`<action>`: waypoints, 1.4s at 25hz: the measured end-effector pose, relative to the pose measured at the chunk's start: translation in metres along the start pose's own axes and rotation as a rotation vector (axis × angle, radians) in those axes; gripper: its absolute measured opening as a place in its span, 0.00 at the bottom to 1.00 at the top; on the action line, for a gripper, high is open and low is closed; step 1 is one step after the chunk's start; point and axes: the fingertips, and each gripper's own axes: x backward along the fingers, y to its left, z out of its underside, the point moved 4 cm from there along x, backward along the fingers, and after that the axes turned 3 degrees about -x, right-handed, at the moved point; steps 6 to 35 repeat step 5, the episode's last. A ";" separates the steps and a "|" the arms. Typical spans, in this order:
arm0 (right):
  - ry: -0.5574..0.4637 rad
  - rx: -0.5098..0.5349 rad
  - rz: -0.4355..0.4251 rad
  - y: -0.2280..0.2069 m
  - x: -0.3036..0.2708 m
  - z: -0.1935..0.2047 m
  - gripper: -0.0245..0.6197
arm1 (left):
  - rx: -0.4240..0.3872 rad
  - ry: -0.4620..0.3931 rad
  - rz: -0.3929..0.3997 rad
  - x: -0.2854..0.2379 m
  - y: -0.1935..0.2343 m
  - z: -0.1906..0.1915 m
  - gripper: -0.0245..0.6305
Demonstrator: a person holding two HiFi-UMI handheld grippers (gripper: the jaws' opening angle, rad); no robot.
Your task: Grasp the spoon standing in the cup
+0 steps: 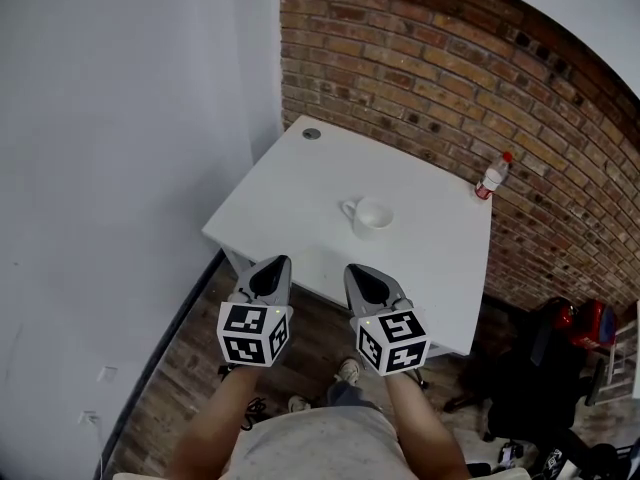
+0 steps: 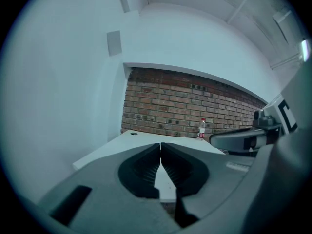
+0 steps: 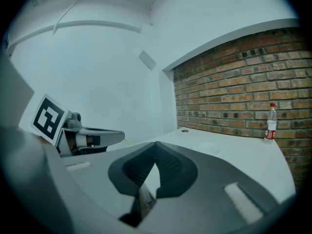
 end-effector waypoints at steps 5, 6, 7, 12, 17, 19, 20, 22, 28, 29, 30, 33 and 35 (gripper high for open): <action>0.002 0.000 -0.003 0.001 0.000 0.000 0.05 | -0.005 0.000 0.007 -0.001 -0.003 -0.002 0.04; 0.002 0.000 -0.003 0.001 0.000 0.000 0.05 | -0.005 0.000 0.007 -0.001 -0.003 -0.002 0.04; 0.002 0.000 -0.003 0.001 0.000 0.000 0.05 | -0.005 0.000 0.007 -0.001 -0.003 -0.002 0.04; 0.002 0.000 -0.003 0.001 0.000 0.000 0.05 | -0.005 0.000 0.007 -0.001 -0.003 -0.002 0.04; 0.002 0.000 -0.003 0.001 0.000 0.000 0.05 | -0.005 0.000 0.007 -0.001 -0.003 -0.002 0.04; 0.002 0.000 -0.003 0.001 0.000 0.000 0.05 | -0.005 0.000 0.007 -0.001 -0.003 -0.002 0.04; 0.002 0.000 -0.003 0.001 0.000 0.000 0.05 | -0.005 0.000 0.007 -0.001 -0.003 -0.002 0.04; 0.002 0.000 -0.003 0.001 0.000 0.000 0.05 | -0.005 0.000 0.007 -0.001 -0.003 -0.002 0.04; 0.002 0.000 -0.003 0.001 0.000 0.000 0.05 | -0.005 0.000 0.007 -0.001 -0.003 -0.002 0.04; 0.002 0.000 -0.003 0.001 0.000 0.000 0.05 | -0.005 0.000 0.007 -0.001 -0.003 -0.002 0.04; 0.002 0.000 -0.003 0.001 0.000 0.000 0.05 | -0.005 0.000 0.007 -0.001 -0.003 -0.002 0.04; 0.002 0.000 -0.003 0.001 0.000 0.000 0.05 | -0.005 0.000 0.007 -0.001 -0.003 -0.002 0.04; 0.002 0.000 -0.003 0.001 0.000 0.000 0.05 | -0.005 0.000 0.007 -0.001 -0.003 -0.002 0.04</action>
